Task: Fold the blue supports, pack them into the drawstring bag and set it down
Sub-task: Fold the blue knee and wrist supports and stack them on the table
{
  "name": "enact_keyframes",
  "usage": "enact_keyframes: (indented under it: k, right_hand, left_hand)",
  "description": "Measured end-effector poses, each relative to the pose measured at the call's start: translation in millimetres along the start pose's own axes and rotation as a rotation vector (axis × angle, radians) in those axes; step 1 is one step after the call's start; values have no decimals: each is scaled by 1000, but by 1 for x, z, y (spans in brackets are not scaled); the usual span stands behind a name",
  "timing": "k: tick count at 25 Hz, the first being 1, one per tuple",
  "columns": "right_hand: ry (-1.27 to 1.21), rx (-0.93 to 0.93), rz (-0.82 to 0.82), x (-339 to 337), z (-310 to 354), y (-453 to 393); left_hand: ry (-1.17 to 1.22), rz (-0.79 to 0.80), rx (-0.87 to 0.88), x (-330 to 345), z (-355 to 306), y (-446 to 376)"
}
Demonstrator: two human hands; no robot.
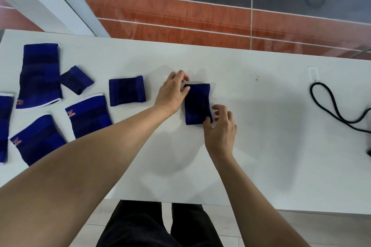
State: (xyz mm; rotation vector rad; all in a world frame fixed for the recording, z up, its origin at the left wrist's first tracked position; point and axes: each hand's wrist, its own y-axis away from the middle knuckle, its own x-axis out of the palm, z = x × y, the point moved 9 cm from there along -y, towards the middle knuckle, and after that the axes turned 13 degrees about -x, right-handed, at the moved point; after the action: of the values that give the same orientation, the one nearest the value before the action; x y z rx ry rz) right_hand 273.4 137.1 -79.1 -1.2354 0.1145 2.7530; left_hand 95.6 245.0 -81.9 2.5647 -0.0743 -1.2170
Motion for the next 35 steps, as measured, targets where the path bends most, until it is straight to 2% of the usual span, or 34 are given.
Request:
enact_keyframes:
  k: [2,4,6,9,15,17,20,23,26,29,35]
  right_hand:
    - [43,-127,-3,1,8,-2]
    - [82,-172,58,9,8,0]
    - [130,-175,142,17,5,5]
    - [183,-231,223,19,4,10]
    - [203,-308,207,15,8,20]
    - [203,-310,173,12,7,20]
    - [197,-333,136,7,6,23]
    - [72,-256,182,9,-3,23]
    - [-104,-132,224,14,-11,23]
    - [-203,10,228,12,-15,20]
    - [-97,93,182,12,-20,13]
  left_hand:
    - [-6,-82,53,-7,-4,16]
    - [-73,-131,205,-4,-9,49]
    - [-179,-36,324,16,-6,85]
    - [-310,82,313,40,9,101]
    - [-257,15,342,28,-2,96]
    - [-183,23,313,22,0,101]
    - [-52,127,214,22,6,110]
    - [83,207,44,24,25,115]
    - [50,159,-22,24,38,111]
    - [138,110,-71,22,37,103]
    - [119,35,-71,24,26,89]
